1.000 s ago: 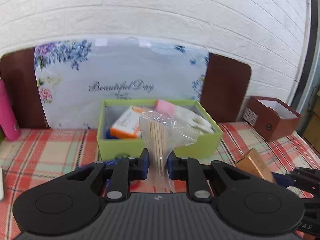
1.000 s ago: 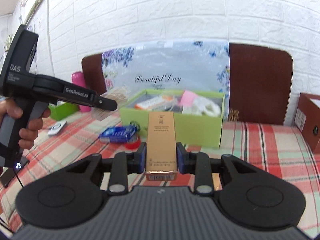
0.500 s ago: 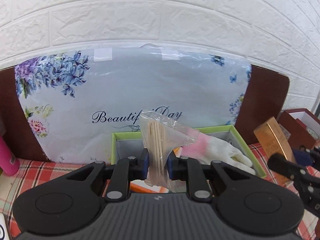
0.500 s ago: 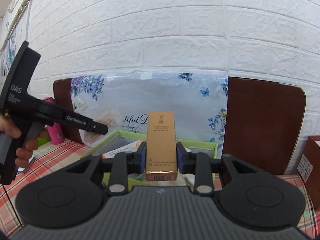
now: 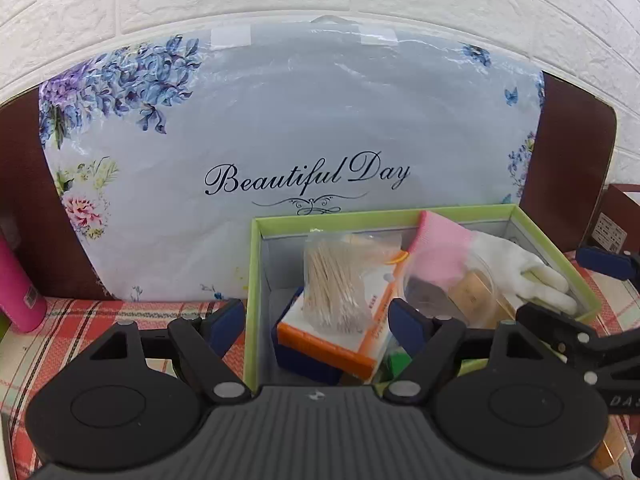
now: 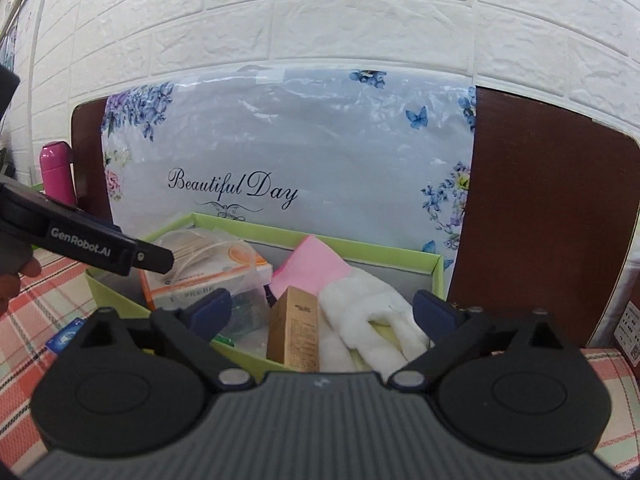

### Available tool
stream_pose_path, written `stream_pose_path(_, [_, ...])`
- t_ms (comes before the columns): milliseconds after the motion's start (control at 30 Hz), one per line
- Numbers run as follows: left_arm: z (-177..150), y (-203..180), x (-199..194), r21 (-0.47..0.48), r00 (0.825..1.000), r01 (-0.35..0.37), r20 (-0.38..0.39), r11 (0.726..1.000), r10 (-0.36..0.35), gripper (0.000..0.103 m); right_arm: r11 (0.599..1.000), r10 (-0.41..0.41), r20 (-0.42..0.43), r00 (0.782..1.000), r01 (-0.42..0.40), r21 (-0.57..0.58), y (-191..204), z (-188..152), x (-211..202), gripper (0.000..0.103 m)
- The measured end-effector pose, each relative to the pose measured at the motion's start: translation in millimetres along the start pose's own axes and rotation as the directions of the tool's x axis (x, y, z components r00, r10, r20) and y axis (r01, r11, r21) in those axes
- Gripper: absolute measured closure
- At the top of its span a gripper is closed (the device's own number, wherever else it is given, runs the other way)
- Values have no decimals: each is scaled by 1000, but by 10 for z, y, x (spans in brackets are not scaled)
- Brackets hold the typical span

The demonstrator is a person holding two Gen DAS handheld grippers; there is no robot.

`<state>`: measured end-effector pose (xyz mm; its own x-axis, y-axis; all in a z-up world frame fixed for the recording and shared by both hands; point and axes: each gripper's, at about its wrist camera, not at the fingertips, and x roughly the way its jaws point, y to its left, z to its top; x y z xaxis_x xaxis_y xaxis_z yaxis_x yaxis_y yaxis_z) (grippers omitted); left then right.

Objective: Organize objects
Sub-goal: 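Carry toothpick bag and gold box over the lime-green box and open both tools, then withdraw both tools and move right tool toward the small green box and tape roll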

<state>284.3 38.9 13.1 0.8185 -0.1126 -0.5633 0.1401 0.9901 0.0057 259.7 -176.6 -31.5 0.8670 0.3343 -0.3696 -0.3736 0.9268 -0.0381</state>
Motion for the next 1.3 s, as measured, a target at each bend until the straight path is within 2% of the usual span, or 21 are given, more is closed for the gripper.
stream_pose_path(133, [40, -46, -180, -11, 1000, 10, 8, 1000, -10, 21, 999, -2, -7, 1000, 2, 48, -28, 47, -138, 1])
stream_pose_path(333, [71, -243, -672, -38, 1000, 6, 20, 999, -5, 18, 998, 9, 67, 998, -13, 65, 17, 198, -688, 0])
stream_pose_path(500, [-79, -444, -1122, -18, 998, -34, 60, 999, 35, 14, 996, 27, 93, 995, -35, 78, 71, 155, -1163, 0])
stream_pose_path(633, [-283, -572, -1360, -18, 998, -26, 63, 1000, 27, 11, 995, 44, 89, 995, -52, 90, 122, 26, -1487, 0])
stream_pose_path(933, [-608, -812, -1574, -33, 999, 8, 45, 999, -7, 11, 995, 30, 20, 999, -31, 95, 174, -448, -1979, 0])
stream_pose_path(1100, [-775, -820, -1585, -94, 999, 51, -2, 994, -52, 11, 989, 36, -14, 999, -34, 146, 131, -647, -2151, 0])
stream_pose_path(1300, [-1043, -836, -1576, -114, 996, 63, -59, 991, -71, 11, 986, 40, -67, 997, -28, 163, 96, -876, -2244, 0])
